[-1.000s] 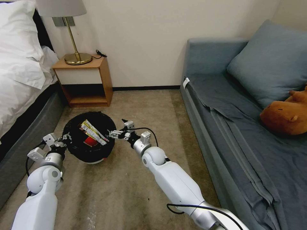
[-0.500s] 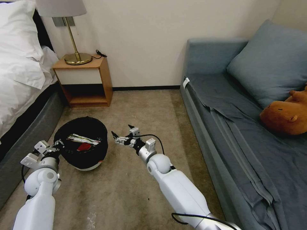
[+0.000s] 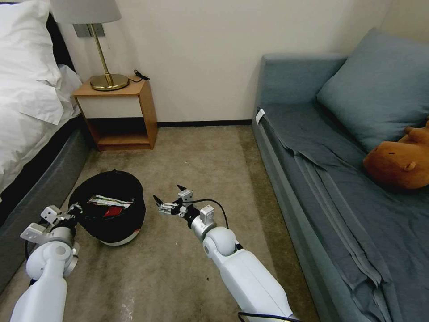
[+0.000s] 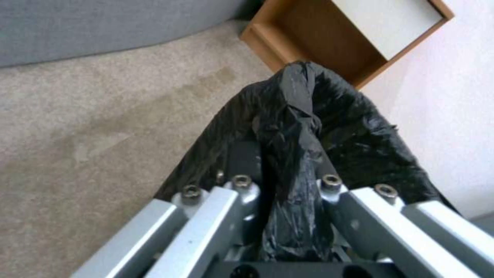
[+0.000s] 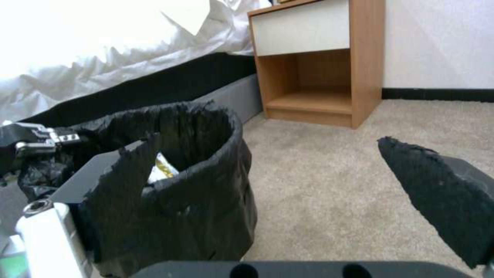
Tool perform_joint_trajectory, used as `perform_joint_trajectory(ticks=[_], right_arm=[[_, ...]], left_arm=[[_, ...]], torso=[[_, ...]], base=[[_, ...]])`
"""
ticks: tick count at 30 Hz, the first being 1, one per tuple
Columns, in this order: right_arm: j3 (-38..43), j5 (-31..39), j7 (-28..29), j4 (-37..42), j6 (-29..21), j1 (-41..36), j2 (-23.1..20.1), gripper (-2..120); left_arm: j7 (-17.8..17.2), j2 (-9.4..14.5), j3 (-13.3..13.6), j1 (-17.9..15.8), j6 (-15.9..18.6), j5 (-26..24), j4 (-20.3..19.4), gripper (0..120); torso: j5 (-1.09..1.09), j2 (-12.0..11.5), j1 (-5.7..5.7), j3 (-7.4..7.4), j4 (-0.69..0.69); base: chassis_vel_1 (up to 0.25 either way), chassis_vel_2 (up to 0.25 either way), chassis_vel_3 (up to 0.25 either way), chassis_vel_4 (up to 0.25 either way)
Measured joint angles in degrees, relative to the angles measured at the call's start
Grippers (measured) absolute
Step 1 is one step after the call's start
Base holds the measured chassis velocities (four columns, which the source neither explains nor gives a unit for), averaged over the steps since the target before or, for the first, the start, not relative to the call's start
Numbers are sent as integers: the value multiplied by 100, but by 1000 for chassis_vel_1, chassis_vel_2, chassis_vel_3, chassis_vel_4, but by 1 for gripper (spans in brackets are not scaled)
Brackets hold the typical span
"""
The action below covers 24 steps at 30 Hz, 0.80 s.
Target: Pick up the trash bin, then pick up the garbage on the floor and place it into the trash bin.
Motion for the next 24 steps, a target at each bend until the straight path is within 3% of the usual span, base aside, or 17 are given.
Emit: perform_joint_trajectory(ticks=[3, 4, 5, 7, 20, 22, 23, 24], right_arm=[[8, -11, 0, 2, 7, -10, -7, 100], [21, -13, -1, 2, 38, -16, -12, 100], [21, -13, -1, 2, 38, -16, -12, 100], [21, -12, 7, -6, 47, -16, -2, 100], [2, 18, 152, -165, 39, 74, 15, 100], [16, 23, 186, -205, 38, 91, 15, 100], [39, 25, 242, -242, 37, 109, 16, 100], [39, 25, 242, -242, 37, 109, 16, 100]], left_arm=[[-3, 20, 1, 11, -6, 4, 19, 17], [-2, 43, -7, 43, -11, 122, 11, 30], [-2, 43, -7, 43, -11, 122, 11, 30], [47, 66, -44, 103, -151, 730, -27, 44], [257, 142, -318, 450, -304, 1934, -329, 89], [261, 154, -367, 485, -495, 2262, -327, 97], [247, 154, -421, 494, -892, 2644, -335, 99], [247, 154, -421, 494, -892, 2644, -335, 99]], torso=[[0, 0, 0, 0, 0], [0, 0, 0, 0, 0], [0, 0, 0, 0, 0], [0, 0, 0, 0, 0], [0, 0, 0, 0, 0], [0, 0, 0, 0, 1], [0, 0, 0, 0, 0], [0, 0, 0, 0, 0]], base=[[0, 0, 0, 0], [0, 0, 0, 0], [0, 0, 0, 0], [0, 0, 0, 0], [0, 0, 0, 0], [0, 0, 0, 0], [0, 0, 0, 0], [0, 0, 0, 0]])
